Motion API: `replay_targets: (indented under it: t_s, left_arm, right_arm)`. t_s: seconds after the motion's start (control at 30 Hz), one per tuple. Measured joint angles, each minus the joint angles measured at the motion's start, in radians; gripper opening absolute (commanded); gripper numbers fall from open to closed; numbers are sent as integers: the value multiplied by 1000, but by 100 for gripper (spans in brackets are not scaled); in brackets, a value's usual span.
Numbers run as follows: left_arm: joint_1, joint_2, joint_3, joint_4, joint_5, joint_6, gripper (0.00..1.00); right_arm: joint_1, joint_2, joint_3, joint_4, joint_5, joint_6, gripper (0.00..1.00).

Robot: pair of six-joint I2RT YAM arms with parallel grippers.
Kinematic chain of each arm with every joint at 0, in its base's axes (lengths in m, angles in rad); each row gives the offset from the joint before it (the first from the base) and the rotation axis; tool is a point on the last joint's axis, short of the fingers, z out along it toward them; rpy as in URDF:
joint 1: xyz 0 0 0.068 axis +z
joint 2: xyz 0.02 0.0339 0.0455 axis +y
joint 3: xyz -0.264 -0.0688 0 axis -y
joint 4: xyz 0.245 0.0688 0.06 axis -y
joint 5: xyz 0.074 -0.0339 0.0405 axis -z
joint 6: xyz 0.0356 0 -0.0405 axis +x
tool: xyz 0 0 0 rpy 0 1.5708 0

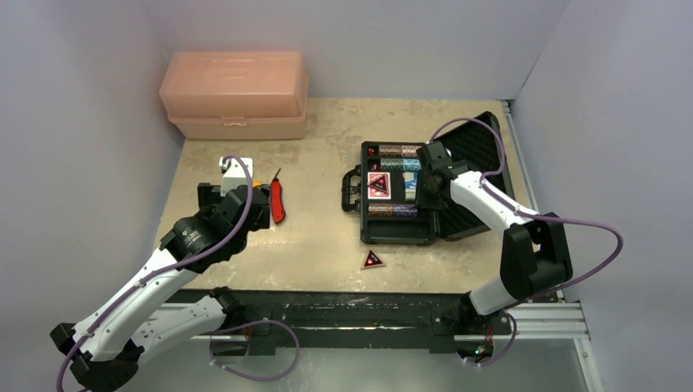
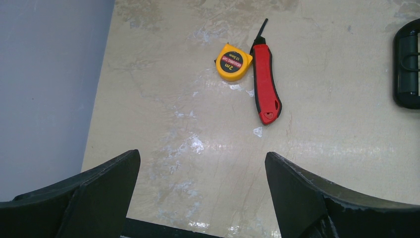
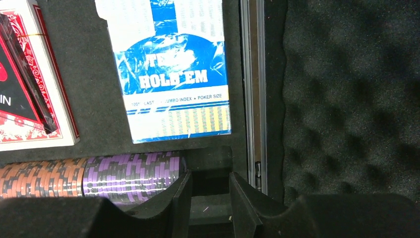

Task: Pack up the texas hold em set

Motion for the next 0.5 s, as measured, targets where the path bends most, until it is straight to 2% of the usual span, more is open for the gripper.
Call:
replay_targets:
  t_s: [0.17, 0.37, 0.5]
  left_arm:
    - [0, 0, 0, 0, 0, 0, 97]
    - [0, -1, 0, 0, 0, 0, 97]
    - [0, -3, 0, 0, 1, 0, 97]
  right_arm:
    - [0, -2, 0, -16, 7, -5, 47]
    - [0, -51, 1, -67, 3, -14, 72]
    - [53, -102, 21, -89, -24, -1, 84]
